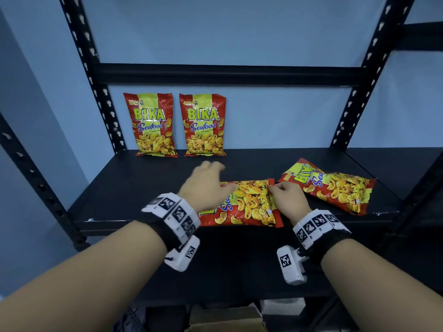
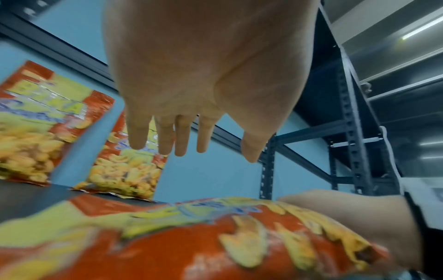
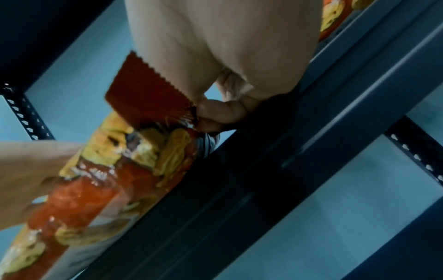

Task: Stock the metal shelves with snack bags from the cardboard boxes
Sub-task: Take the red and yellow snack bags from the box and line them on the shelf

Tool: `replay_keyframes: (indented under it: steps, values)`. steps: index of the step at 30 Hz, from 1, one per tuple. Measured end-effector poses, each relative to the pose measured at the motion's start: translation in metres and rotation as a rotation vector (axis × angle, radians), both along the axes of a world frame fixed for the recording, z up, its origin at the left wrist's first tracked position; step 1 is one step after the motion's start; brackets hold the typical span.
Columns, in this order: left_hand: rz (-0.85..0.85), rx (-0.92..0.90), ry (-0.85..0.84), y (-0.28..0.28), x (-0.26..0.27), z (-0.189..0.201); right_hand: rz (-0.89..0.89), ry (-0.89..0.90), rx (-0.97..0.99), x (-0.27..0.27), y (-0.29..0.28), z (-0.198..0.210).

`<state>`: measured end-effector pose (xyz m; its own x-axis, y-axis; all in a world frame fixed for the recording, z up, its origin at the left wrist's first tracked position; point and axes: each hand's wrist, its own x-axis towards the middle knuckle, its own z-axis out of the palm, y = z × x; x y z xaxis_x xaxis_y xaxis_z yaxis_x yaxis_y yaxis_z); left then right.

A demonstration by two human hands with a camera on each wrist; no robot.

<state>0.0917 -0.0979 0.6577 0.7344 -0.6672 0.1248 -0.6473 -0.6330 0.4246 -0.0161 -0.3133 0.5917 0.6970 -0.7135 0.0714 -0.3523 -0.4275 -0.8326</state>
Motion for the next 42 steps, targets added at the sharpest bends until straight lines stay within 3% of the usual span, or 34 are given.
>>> replay_keyframes:
  steps: [3, 8, 14, 24, 31, 42]
  values:
    - [-0.163, 0.073, -0.070, -0.030, -0.021, -0.009, -0.002, 0.004, -0.026, -0.002, 0.003, 0.000]
    - [-0.213, 0.238, -0.165, -0.059, -0.021, -0.042, -0.019, 0.009, -0.089, -0.006, 0.009, 0.001]
    - [-0.235, 0.181, -0.110, -0.058, -0.016, -0.053, -0.004, 0.026, -0.190, -0.008, 0.016, 0.001]
    - [-0.206, 0.079, -0.035, -0.030, -0.004, -0.070, -0.018, 0.068, -0.294, -0.008, 0.020, 0.004]
    - [-0.109, 0.184, 0.076, -0.014, 0.010, -0.069, -0.041, 0.076, -0.299, -0.009, 0.024, 0.006]
    - [0.014, 0.373, 0.048, 0.020, 0.039, -0.075, -0.069, 0.107, -0.266, -0.012, 0.023, 0.004]
